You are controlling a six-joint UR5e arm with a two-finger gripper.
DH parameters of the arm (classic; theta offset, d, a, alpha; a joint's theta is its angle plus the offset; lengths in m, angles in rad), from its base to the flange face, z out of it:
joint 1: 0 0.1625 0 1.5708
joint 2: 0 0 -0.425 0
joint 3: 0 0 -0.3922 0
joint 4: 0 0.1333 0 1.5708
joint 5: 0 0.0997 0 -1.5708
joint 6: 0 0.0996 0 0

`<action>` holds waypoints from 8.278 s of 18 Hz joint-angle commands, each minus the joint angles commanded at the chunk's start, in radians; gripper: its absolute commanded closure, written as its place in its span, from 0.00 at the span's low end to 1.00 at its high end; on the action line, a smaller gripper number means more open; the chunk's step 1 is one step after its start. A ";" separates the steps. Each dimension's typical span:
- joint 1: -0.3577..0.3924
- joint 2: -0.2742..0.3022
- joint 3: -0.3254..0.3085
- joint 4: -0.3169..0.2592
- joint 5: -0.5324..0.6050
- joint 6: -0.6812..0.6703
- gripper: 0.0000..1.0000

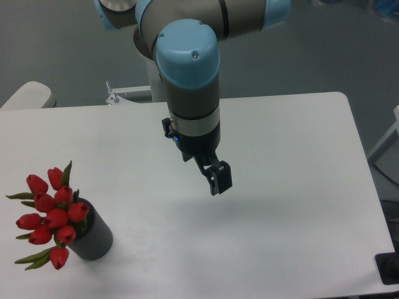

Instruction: Pick up the flowers from the vase

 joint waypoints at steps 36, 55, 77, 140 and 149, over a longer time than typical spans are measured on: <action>0.107 0.040 -0.354 0.345 -0.792 -0.101 0.00; 0.097 -0.008 -0.514 0.629 -1.052 -0.176 0.00; -0.028 -0.081 -0.505 0.721 -1.062 -0.204 0.00; -0.054 -0.005 -0.350 0.721 -1.078 -0.537 0.63; -0.046 0.005 -0.246 0.721 -1.077 -0.678 0.63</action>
